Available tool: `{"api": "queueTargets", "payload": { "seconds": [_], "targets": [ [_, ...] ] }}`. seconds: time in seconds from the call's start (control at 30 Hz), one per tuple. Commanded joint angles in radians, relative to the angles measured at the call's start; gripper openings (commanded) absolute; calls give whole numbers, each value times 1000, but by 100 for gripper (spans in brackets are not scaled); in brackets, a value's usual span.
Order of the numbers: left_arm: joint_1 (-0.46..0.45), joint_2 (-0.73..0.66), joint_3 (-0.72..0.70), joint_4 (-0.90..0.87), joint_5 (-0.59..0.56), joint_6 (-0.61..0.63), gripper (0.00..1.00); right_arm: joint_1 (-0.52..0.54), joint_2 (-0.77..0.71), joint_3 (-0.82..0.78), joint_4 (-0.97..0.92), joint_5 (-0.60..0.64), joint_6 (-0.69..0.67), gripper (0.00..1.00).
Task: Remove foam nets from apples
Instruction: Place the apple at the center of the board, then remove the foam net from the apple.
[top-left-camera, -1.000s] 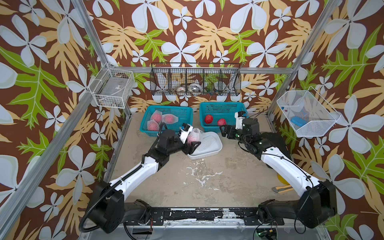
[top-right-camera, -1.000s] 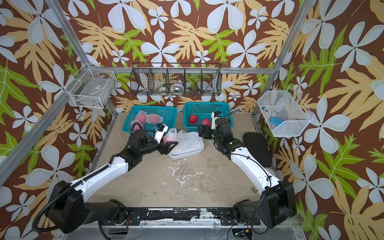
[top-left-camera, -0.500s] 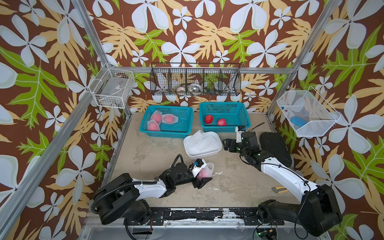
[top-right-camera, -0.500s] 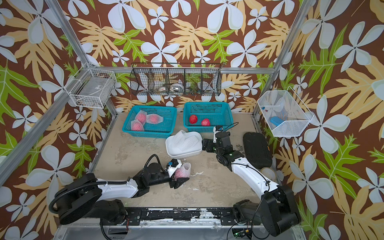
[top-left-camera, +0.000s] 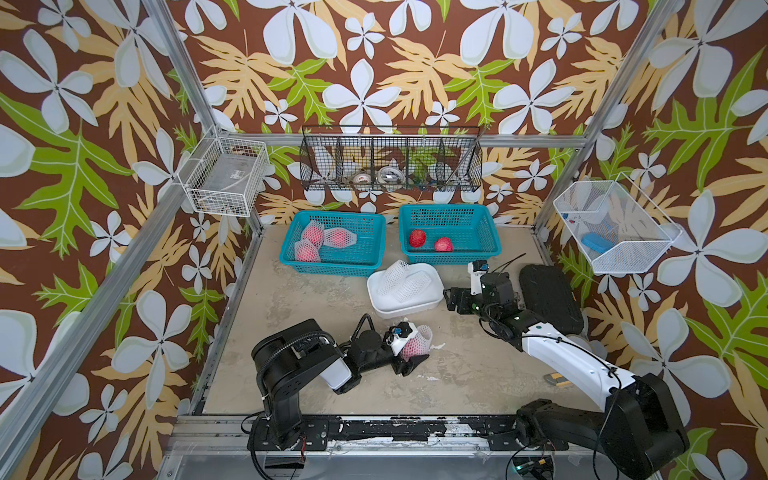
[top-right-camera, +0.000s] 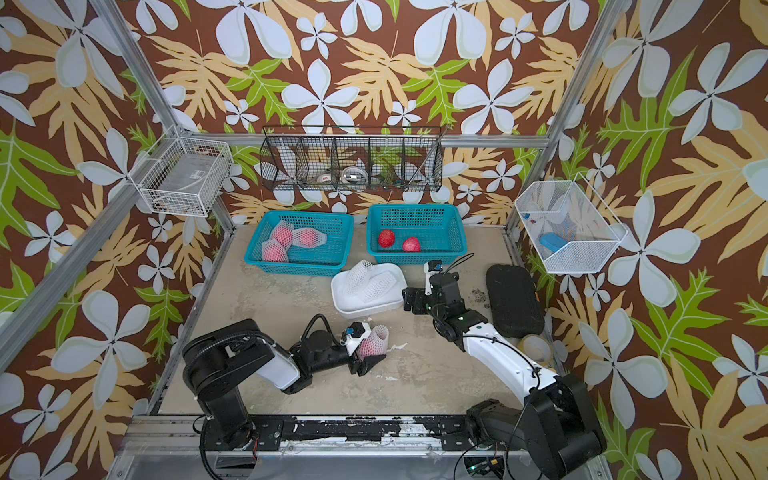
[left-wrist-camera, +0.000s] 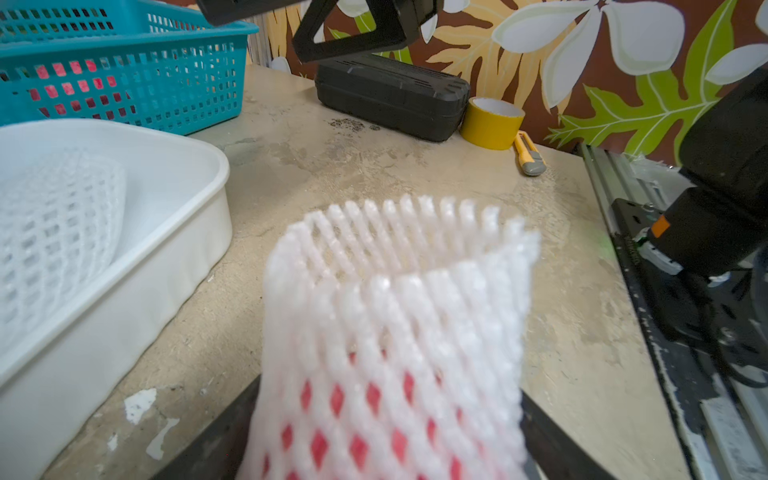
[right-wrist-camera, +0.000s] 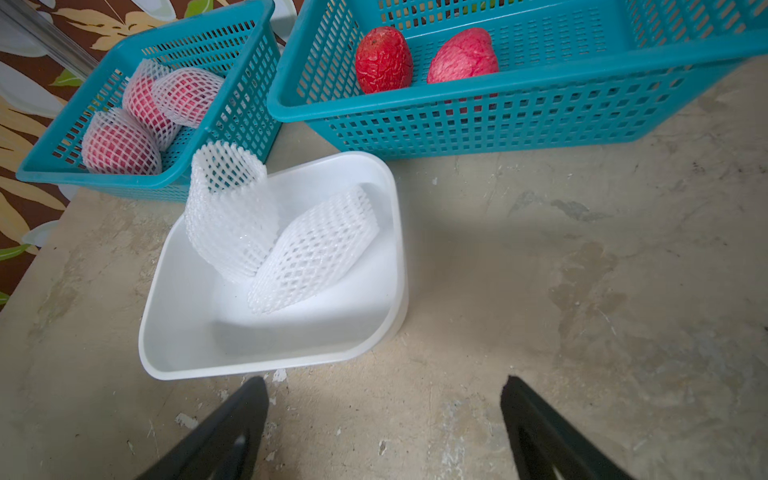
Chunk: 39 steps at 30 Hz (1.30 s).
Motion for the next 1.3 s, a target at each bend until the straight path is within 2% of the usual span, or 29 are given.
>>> {"api": "queueTargets", "payload": {
  "seconds": [0.0,0.17,0.3,0.37,0.4,0.6,0.67,0.8,0.87,0.93,0.97,1.07,1.13,1.2,1.27],
  "targets": [
    [-1,8,5,99,-30,40,82,2,10,12,10,-4,-15,91],
    [-1,47,-3,122,-41,59,92,2,23,28,4,-14,-20,90],
    [0,45,-36,144,-66,54,92,4,26,52,-51,-57,-23,90],
    [0,14,-62,145,-71,43,94,9,26,68,-101,-90,-26,90],
    [0,-9,-77,142,-79,34,100,16,24,73,-124,-111,-30,90],
    [-1,-194,-123,12,-123,21,100,112,13,119,-252,-165,-94,91],
    [0,-295,-116,-89,-132,31,100,160,9,154,-291,-158,-115,91],
    [2,-586,-77,-355,-171,53,100,231,29,260,-405,-165,-134,93],
    [4,-734,-58,-466,-234,49,100,235,70,330,-496,-202,-142,93],
    [16,-867,-51,-543,-339,-2,100,251,127,416,-589,-240,-178,91],
    [42,-907,-34,-595,-352,-40,100,267,145,441,-621,-227,-194,90],
    [193,-939,56,-851,-396,-236,100,332,172,458,-646,-170,-243,89],
    [296,-921,97,-994,-360,-338,100,366,205,480,-671,-157,-255,88],
    [360,-885,119,-1077,-313,-390,100,400,234,500,-687,-150,-263,88],
    [370,-838,146,-1148,-310,-403,100,436,266,519,-713,-102,-266,90]
  ]
}}
